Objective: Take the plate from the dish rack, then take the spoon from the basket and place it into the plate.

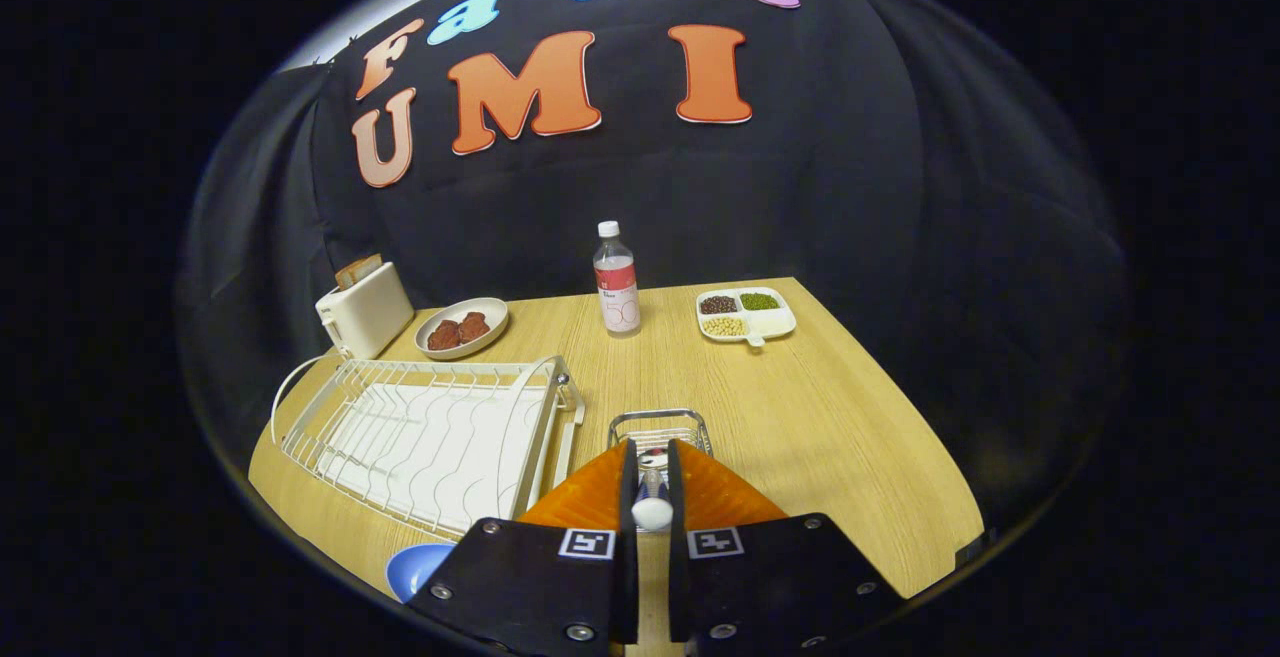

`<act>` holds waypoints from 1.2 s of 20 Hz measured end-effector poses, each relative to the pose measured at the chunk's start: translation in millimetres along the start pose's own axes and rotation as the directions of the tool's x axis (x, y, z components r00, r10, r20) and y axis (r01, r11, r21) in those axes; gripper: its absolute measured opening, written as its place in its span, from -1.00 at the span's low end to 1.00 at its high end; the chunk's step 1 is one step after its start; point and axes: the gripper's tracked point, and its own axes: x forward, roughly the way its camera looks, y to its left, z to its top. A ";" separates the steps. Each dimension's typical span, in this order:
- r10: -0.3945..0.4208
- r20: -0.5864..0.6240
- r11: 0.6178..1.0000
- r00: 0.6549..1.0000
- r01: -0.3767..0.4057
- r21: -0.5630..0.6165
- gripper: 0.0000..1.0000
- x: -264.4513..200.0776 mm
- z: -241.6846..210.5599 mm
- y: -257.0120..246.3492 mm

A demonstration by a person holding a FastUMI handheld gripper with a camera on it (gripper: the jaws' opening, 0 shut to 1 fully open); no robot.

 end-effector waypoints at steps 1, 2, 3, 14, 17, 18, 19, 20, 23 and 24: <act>0.001 0.011 1.000 1.000 0.000 -0.007 -0.76 -9.0 6.0 -1.0; 0.005 0.024 1.000 1.000 -0.005 -0.016 -0.76 -17.9 11.9 -1.6; 0.009 0.037 1.000 0.999 -0.008 -0.024 -0.76 -26.9 17.6 -1.6; 0.230 -0.017 0.967 0.973 -0.230 -0.113 -0.76 -106.9 -0.3 56.3; 0.304 -0.079 0.948 0.949 -0.310 -0.076 -0.76 -118.5 -28.8 69.5; 0.325 -0.096 0.941 0.941 -0.331 -0.063 -0.76 -119.7 -36.3 73.8; 0.348 -0.112 0.934 0.931 -0.355 -0.049 -0.76 -120.0 -43.6 79.2; 0.366 -0.127 0.927 0.922 -0.373 -0.039 -0.76 -120.6 -51.2 84.6; 0.405 -0.176 0.906 0.897 -0.420 -0.054 -0.77 -117.5 -75.9 97.5; 0.420 -0.185 0.898 0.889 -0.436 -0.056 -0.76 -117.8 -82.1 101.6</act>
